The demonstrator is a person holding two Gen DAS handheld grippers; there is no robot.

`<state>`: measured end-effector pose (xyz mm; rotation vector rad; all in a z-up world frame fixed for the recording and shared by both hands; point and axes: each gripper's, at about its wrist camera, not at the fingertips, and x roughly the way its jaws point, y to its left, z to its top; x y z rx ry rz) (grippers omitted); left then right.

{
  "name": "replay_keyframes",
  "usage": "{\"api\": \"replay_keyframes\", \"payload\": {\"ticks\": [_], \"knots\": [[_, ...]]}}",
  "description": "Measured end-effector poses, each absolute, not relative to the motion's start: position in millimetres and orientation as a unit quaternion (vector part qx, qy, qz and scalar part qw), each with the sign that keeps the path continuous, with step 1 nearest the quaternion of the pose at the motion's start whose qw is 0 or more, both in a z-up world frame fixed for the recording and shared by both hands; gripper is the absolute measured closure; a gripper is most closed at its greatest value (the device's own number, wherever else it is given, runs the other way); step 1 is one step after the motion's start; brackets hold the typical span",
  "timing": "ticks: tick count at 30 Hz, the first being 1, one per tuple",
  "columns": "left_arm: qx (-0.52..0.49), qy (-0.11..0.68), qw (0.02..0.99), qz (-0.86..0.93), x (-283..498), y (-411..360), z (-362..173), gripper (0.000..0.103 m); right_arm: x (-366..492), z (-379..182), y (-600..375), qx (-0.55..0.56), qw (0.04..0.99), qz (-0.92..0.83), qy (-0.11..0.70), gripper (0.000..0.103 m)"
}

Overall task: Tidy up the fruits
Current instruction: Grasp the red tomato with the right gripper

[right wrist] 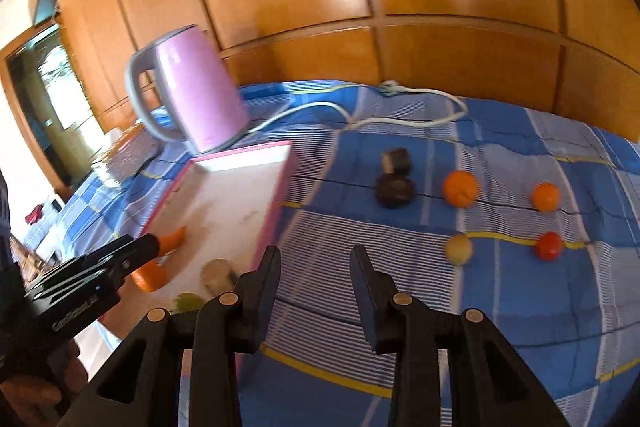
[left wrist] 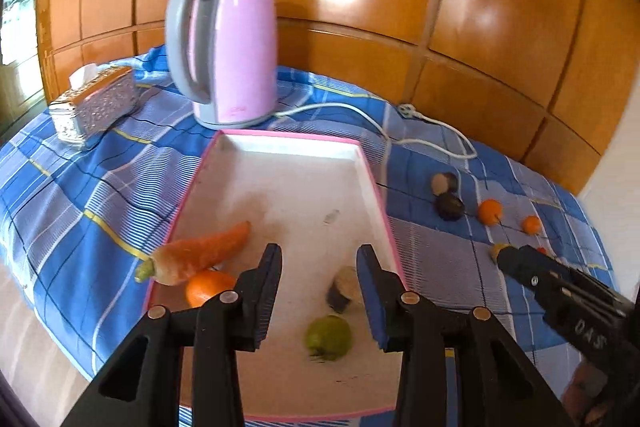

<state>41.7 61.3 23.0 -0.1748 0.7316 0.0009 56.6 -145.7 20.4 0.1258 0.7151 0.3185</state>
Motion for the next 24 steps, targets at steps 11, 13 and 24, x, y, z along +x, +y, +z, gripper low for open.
{"api": "replay_keyframes", "payload": {"ticks": [11,13,24], "knots": [[-0.057,0.370,0.926,-0.044,42,24,19,0.064,55,8,-201,0.089,0.926,0.088,0.355,0.067],[-0.052,0.371,0.926,-0.050,43,18,19,0.064,55,6,-210,0.094,0.926,0.077,0.357,0.067],[-0.029,0.381,0.921,-0.081,47,-12,15,0.064,47,-2,-262,0.118,0.925,0.022,0.360,0.067]]}}
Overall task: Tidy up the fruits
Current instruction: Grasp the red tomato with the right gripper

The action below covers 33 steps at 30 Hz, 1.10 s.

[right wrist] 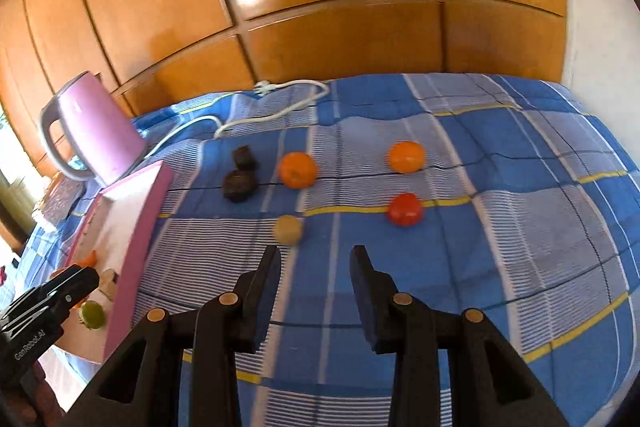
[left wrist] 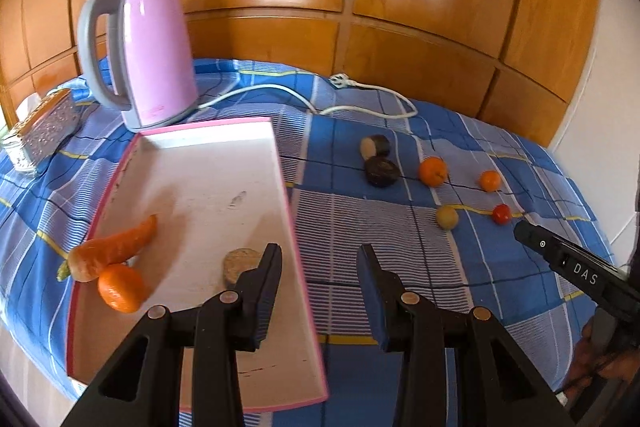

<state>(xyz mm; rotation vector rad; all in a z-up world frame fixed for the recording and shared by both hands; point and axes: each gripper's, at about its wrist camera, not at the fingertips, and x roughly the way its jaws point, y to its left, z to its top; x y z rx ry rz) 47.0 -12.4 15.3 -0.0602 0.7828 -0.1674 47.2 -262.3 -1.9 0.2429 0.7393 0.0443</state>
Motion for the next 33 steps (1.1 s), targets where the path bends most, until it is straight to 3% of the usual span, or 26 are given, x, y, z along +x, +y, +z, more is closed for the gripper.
{"api": "replay_keyframes", "payload": {"ticks": [25,28,33], "knots": [[-0.007,0.430,0.888,-0.165,66,-78,-20,0.063,53,-34,-312,0.136,0.908,-0.029,0.396,0.067],[-0.009,0.431,0.886,-0.173,70,-85,-21,0.056,59,-34,-315,0.137,0.907,-0.028,0.397,0.067],[-0.011,0.435,0.882,-0.180,76,-96,-25,0.055,73,-31,-316,0.131,0.909,-0.025,0.395,0.064]]}}
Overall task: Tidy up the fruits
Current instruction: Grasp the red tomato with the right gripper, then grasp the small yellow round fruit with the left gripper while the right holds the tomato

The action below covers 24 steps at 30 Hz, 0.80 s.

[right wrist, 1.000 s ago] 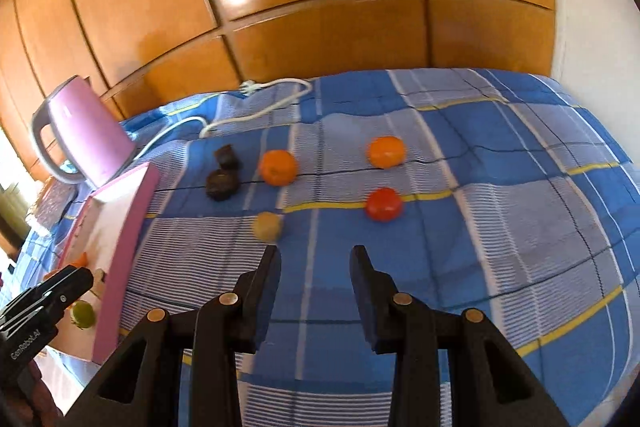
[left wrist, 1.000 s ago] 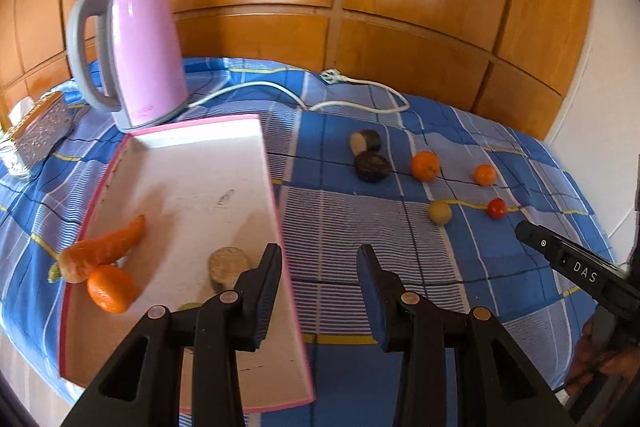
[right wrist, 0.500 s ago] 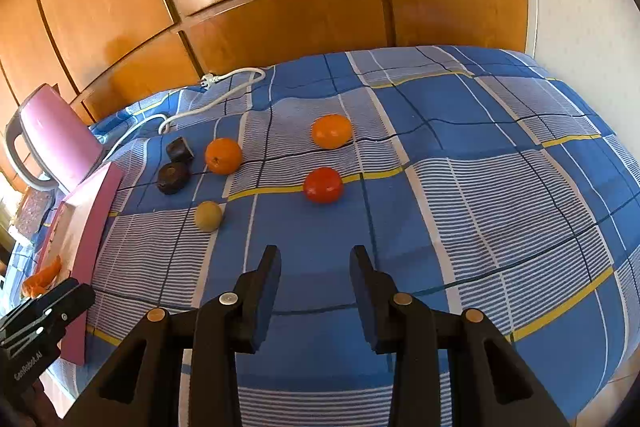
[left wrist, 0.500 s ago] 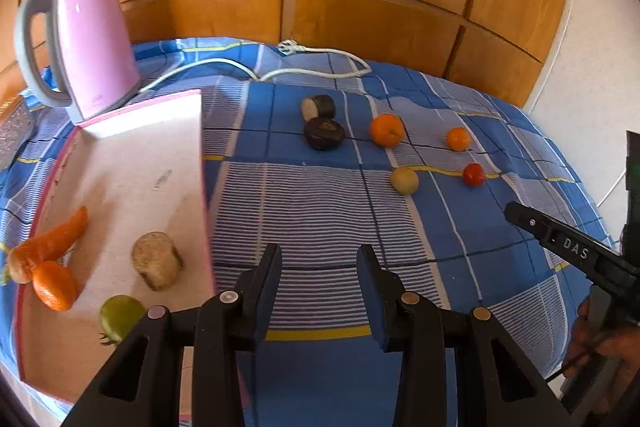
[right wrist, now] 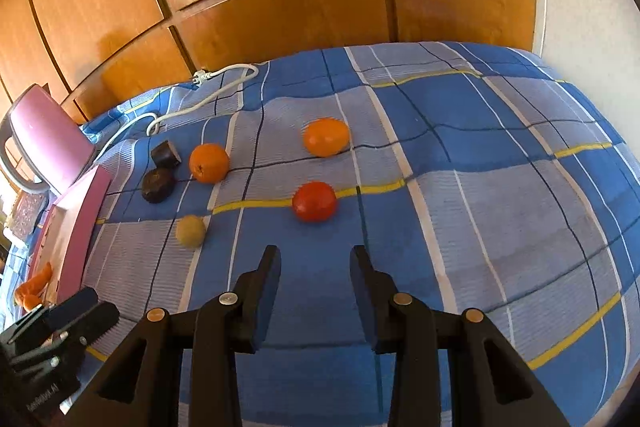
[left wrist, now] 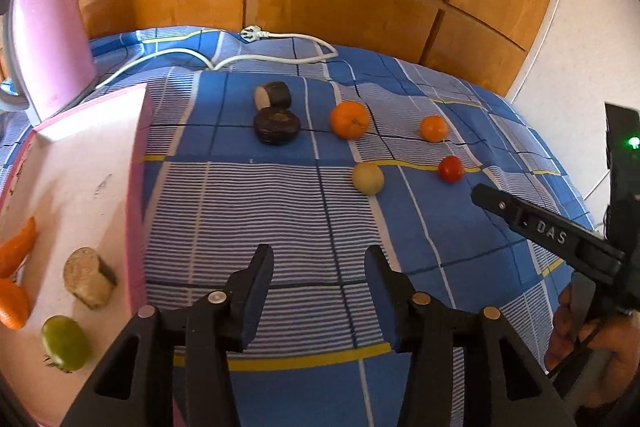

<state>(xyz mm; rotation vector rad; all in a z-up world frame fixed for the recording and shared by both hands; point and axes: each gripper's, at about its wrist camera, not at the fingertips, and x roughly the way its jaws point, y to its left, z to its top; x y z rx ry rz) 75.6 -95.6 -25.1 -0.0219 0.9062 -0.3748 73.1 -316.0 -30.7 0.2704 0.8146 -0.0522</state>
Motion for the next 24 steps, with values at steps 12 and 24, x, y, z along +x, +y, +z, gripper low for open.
{"api": "replay_keyframes", "payload": {"ticks": [12,24], "knots": [[-0.013,0.440,0.879,-0.183,92,-112,-32,0.055,120,-44,-318,0.109,0.905,-0.030,0.411,0.063],[-0.027,0.445,0.873,-0.197,115,-127,-38,0.058,130,-56,-312,0.082,0.906,-0.033,0.414,0.070]]}}
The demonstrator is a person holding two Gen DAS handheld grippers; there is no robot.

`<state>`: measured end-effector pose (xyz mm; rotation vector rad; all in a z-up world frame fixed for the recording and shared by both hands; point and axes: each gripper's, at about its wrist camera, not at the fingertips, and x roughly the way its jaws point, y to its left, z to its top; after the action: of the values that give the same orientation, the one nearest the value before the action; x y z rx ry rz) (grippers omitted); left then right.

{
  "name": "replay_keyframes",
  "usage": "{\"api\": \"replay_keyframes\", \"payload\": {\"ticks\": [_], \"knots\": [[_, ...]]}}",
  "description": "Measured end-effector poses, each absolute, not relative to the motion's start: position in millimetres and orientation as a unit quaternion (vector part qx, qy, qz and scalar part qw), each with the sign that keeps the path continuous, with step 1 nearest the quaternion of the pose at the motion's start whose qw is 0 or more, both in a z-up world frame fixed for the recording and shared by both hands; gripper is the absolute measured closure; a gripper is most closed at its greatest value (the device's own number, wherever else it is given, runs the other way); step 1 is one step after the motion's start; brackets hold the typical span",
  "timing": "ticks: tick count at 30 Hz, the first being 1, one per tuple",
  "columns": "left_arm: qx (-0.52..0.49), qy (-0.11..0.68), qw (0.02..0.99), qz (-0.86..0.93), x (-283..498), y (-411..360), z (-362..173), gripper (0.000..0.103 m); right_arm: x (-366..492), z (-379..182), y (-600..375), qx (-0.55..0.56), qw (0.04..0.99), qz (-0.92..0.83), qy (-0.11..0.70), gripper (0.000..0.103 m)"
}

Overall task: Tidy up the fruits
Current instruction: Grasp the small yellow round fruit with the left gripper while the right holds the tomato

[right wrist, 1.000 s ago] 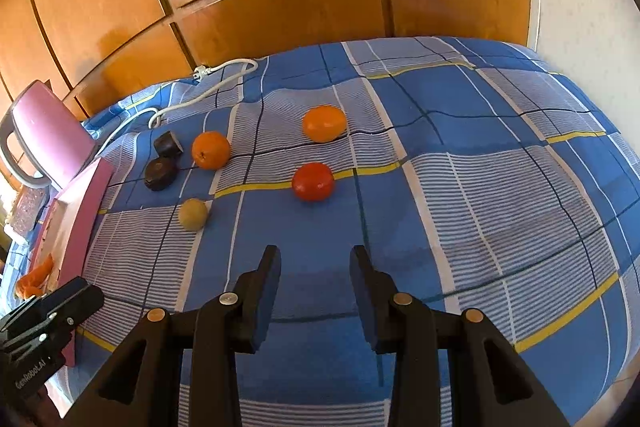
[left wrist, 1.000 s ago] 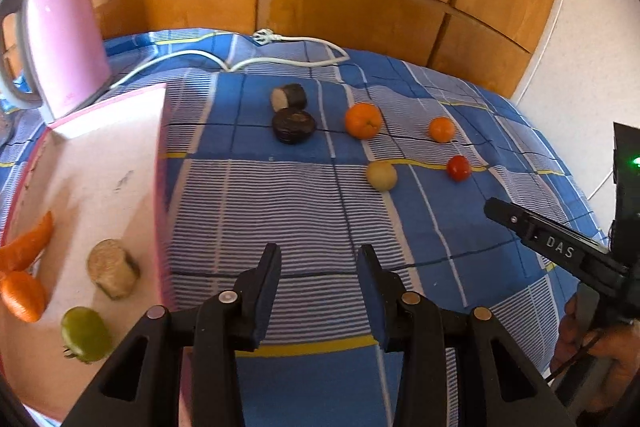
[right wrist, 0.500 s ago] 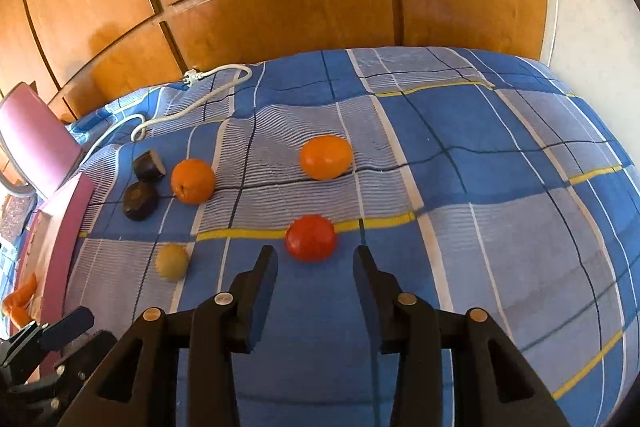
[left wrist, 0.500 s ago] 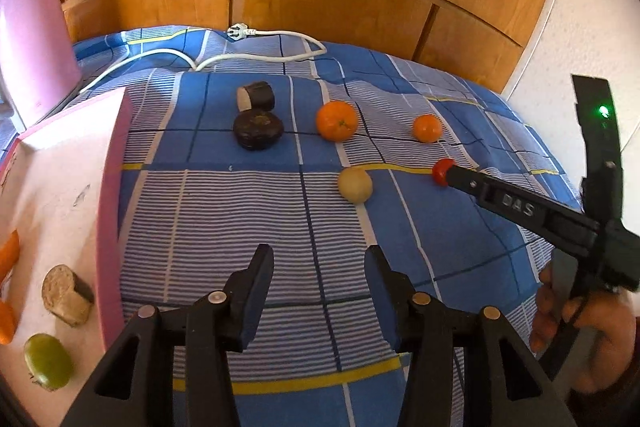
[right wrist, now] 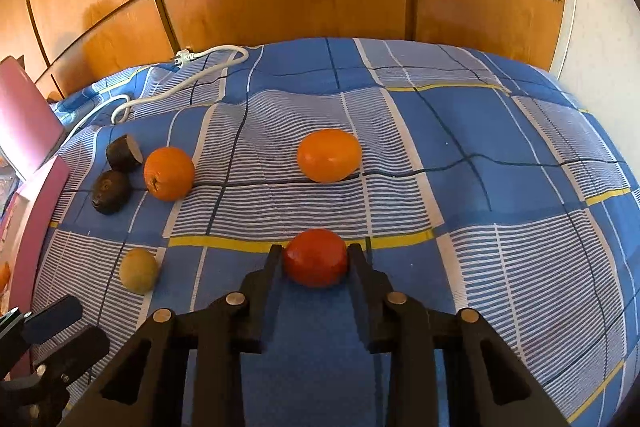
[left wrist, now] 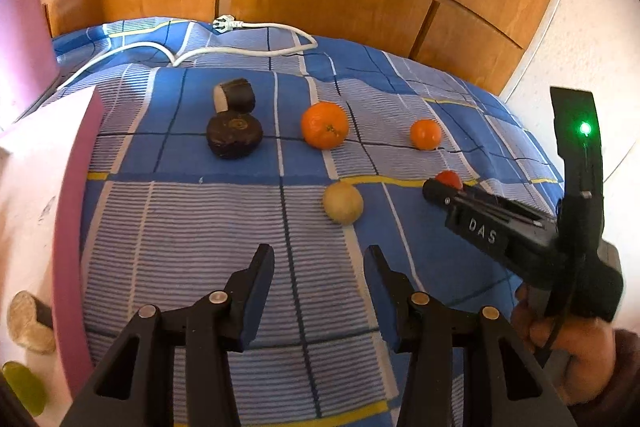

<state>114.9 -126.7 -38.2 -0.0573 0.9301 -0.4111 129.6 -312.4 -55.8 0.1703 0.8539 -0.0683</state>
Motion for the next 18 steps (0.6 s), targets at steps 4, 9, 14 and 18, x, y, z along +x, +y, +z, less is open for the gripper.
{"api": "replay_keyframes", "payload": {"ticks": [4,9,14,18], "knots": [[-0.026,0.444,0.874,-0.196,123,-134,-38,0.058,130,-56,-312,0.087,0.906,-0.025,0.413,0.066],[-0.027,0.443,0.874,-0.197,133,-140,-37,0.058,130,-56,-308,0.075,0.908,-0.032,0.411,0.066],[-0.018,0.443,0.875,-0.195,146,-151,-41,0.062,128,-57,-315,0.096,0.909,-0.021,0.404,0.066],[-0.020,0.451,0.872,-0.192,158,-159,-49,0.076,127,-57,-315,0.100,0.910,-0.020,0.401,0.066]]}}
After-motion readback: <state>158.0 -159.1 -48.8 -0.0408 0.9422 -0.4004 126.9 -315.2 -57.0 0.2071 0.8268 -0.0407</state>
